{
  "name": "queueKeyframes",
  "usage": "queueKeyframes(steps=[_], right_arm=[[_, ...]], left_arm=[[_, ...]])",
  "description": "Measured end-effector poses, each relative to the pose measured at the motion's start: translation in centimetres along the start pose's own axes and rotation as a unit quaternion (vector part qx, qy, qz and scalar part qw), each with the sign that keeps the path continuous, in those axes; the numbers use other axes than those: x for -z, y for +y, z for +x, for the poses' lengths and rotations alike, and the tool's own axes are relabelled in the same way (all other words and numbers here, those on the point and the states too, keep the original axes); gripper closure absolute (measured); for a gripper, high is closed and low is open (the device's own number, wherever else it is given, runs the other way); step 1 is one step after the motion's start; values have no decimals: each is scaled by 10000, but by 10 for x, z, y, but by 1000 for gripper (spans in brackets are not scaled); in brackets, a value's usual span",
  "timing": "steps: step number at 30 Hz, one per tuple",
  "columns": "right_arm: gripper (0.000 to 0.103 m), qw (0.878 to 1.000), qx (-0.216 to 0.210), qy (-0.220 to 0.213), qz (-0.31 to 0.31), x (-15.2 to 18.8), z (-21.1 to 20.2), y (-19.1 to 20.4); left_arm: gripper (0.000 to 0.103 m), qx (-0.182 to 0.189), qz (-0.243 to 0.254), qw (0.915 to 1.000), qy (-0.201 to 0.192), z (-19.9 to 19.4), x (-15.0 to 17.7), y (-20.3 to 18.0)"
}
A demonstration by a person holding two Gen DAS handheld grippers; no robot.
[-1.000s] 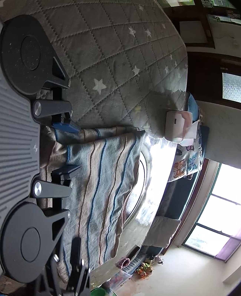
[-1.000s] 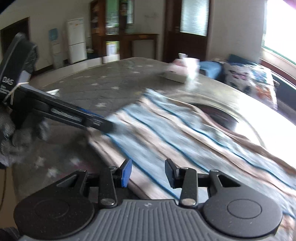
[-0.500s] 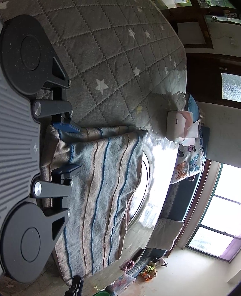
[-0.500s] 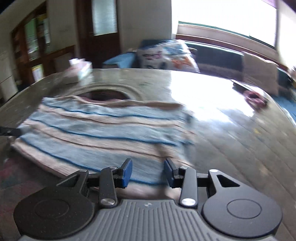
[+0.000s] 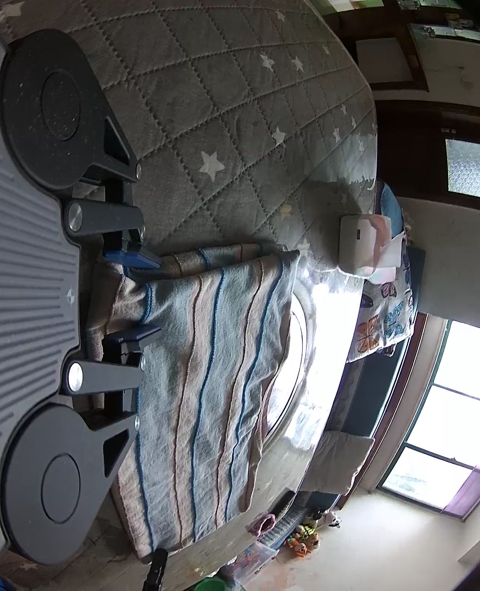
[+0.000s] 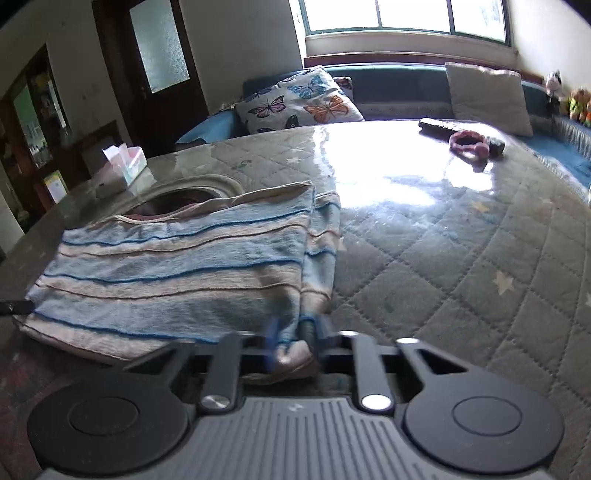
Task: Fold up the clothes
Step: 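Press and straighten the folded shirt edge with both grippers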
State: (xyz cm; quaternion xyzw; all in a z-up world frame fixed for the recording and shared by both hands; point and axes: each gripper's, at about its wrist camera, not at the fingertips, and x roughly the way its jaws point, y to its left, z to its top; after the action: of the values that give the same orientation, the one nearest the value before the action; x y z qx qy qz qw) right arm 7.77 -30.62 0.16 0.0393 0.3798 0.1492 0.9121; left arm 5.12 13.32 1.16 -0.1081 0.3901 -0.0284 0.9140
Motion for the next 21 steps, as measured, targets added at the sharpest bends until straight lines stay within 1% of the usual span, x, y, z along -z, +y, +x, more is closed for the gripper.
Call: queueKeyframes(steps=[1, 2, 3, 7, 11, 13, 17, 19, 21], right_arm=[[93, 10000, 39, -18, -19, 0, -2, 0], [97, 10000, 78, -37, -38, 0, -5, 0], [99, 9999, 117, -55, -57, -1, -7, 0], [101, 9993, 335, 16, -152, 4, -22, -8], [102, 9960, 825, 275, -182, 17, -37, -25], [101, 9954, 921, 204, -136, 19, -46, -33], [96, 9959, 845, -80, -299, 8, -55, -30], [96, 9967, 705, -175, -374, -1, -50, -24], [96, 9975, 492, -233, -450, -11, -40, -17]], left_arm=[[68, 37, 13, 10000, 27, -1, 1, -1], [69, 86, 18, 9999, 60, -2, 2, -1], [70, 153, 20, 9998, 104, -4, 4, -2], [71, 416, 88, 9987, 286, -13, 15, -8], [71, 499, 382, 9973, 390, -22, 23, -19], [70, 443, 474, 9973, 337, -25, 22, -21], [69, 317, 460, 9984, 98, -30, 12, -17], [69, 253, 399, 9989, -6, -31, 6, -14], [70, 264, 337, 9990, -90, -31, 2, -13]])
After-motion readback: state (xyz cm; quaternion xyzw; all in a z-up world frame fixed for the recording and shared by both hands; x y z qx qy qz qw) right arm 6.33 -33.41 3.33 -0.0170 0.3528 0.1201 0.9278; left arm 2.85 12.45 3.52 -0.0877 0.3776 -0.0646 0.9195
